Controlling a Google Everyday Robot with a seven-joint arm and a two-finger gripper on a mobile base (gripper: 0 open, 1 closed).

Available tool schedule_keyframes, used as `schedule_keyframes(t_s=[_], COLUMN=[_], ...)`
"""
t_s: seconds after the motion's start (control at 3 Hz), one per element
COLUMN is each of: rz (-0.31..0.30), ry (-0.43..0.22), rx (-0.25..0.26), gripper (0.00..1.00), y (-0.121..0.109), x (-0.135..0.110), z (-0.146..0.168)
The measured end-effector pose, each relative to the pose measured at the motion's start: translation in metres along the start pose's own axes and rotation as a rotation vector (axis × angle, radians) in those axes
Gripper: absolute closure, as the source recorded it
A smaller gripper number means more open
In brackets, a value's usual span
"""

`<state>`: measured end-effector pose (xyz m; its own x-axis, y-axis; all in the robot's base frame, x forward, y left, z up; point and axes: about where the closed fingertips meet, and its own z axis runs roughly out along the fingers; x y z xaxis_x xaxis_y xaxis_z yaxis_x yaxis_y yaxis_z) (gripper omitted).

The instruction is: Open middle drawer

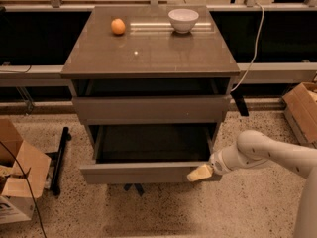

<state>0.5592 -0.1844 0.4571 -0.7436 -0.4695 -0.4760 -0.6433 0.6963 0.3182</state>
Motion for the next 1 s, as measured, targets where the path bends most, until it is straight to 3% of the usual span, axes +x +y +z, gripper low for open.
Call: schedule_keyframes(t_s=[0.67, 1.0], rz=[0.0, 0.0], ry=[0.0, 0.001], rx=[0.0, 0.0], gripper=[0.77, 0.61], y=[0.0003, 0.0003], x=[-0.0008, -0.0007], z=[-0.0011, -0.001])
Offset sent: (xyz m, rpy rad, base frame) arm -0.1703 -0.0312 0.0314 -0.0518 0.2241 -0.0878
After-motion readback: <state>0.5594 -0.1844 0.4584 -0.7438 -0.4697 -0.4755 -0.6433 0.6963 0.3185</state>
